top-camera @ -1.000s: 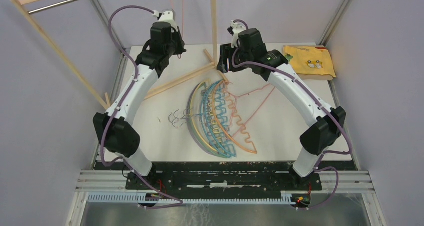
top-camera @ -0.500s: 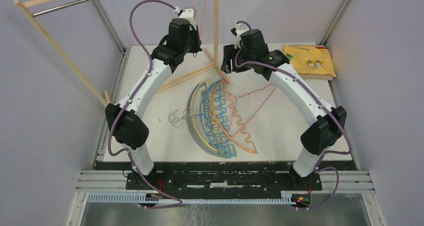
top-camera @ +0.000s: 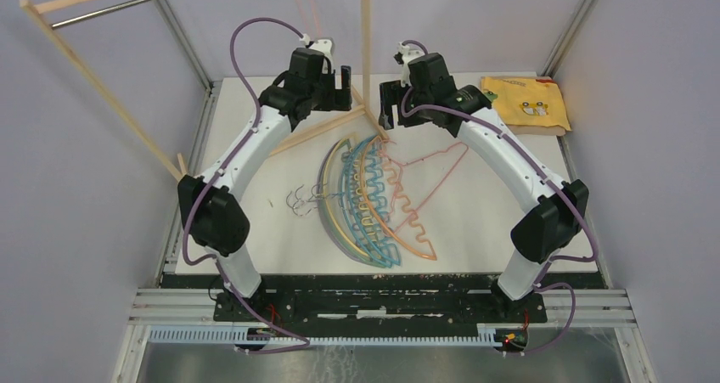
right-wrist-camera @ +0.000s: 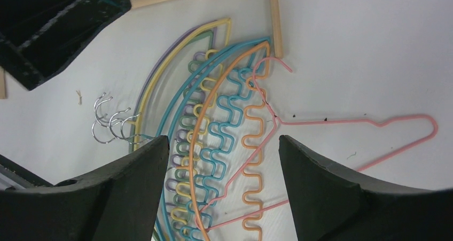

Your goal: Organize the hangers

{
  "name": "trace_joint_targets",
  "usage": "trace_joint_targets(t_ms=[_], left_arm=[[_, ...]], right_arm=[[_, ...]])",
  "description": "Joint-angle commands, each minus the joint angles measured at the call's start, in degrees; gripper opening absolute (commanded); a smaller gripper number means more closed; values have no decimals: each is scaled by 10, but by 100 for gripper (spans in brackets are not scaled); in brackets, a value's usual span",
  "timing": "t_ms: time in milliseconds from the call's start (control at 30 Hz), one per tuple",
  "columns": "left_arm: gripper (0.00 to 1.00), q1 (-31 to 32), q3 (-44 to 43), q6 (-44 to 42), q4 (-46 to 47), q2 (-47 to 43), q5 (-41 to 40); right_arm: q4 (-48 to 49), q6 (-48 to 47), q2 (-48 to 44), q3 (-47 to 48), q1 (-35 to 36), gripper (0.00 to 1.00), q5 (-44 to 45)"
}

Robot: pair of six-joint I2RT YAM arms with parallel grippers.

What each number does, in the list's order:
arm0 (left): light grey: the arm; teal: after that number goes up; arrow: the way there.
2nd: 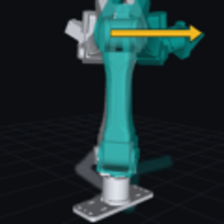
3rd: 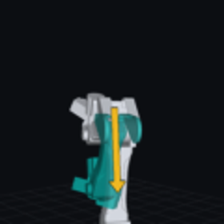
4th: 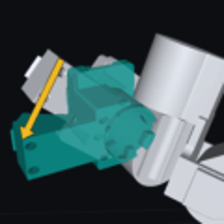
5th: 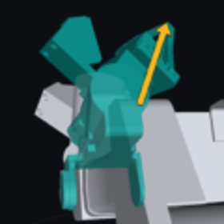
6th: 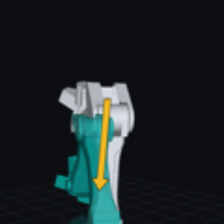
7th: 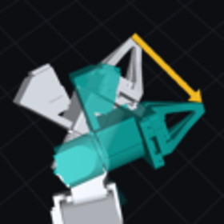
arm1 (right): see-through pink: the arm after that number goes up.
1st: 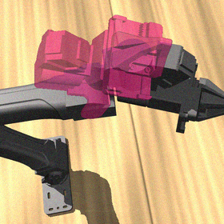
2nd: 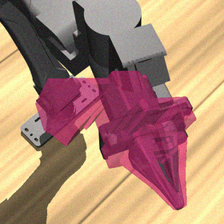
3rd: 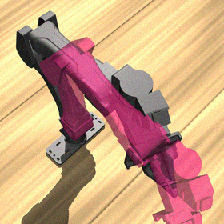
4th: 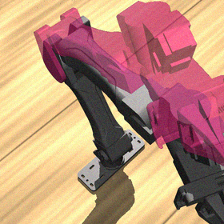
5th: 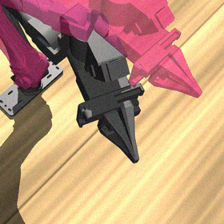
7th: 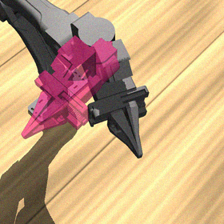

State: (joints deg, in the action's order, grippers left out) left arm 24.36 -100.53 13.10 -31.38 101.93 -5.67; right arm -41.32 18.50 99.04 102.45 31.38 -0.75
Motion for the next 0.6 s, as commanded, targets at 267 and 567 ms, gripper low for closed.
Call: trace_joint_targets(t_ms=[267, 567], left_arm=[[99, 1, 192, -29, 63, -238, 56], [99, 1, 335, -10, 68, -377, 49]], right_arm=[[-22, -4, 8, -87, -2, 82, 42], [-10, 74, 109, -81, -9, 66, 83]])
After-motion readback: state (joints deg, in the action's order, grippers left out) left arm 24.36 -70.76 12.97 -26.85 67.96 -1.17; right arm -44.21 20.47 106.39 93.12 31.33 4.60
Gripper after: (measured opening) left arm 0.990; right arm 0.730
